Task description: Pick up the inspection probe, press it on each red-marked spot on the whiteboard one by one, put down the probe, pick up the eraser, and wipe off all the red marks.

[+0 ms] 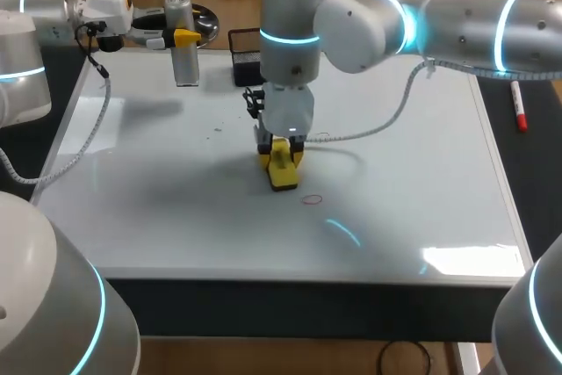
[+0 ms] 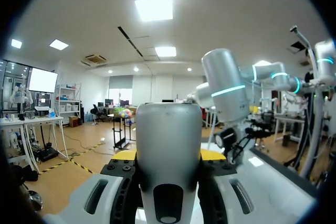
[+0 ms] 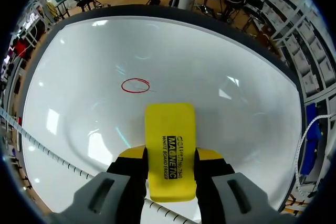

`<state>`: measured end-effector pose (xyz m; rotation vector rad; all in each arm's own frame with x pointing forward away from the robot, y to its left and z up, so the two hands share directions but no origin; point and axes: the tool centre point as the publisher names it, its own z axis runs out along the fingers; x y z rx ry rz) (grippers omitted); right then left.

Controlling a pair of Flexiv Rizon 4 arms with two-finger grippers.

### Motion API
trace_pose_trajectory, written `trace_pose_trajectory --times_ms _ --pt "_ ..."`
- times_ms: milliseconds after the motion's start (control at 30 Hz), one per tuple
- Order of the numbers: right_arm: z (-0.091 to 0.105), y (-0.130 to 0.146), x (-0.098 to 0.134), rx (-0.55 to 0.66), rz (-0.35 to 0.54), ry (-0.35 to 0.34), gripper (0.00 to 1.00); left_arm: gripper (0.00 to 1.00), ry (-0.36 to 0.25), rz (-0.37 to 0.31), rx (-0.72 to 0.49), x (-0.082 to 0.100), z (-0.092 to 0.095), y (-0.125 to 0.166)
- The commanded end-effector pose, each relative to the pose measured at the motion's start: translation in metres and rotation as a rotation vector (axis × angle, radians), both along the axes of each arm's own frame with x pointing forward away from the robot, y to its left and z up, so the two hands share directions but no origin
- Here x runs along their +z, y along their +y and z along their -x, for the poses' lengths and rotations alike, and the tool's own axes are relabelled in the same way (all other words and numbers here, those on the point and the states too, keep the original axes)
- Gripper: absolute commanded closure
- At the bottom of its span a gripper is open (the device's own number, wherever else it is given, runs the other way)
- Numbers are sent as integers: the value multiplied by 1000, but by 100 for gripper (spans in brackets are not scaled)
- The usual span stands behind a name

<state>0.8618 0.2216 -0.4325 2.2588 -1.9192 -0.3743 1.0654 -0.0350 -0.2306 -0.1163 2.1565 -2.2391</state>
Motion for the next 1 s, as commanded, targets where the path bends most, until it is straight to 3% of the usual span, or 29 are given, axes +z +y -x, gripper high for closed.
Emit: trace_pose_trajectory --times_ms 33,200,400,667,1000 --pt "6 -13 -18 -2 -6 -6 100 100 -1 -1 0 1 0 0" --pt "6 -17 -16 -6 -1 -9 100 100 -1 -1 0 1 0 0" --pt "7 -13 9 15 -4 -67 100 100 -1 -1 0 1 0 0" --pt "3 26 52 129 -12 -158 100 100 -1 -1 0 1 0 0" --pt "3 66 23 192 -43 -104 100 100 -1 -1 0 1 0 0"
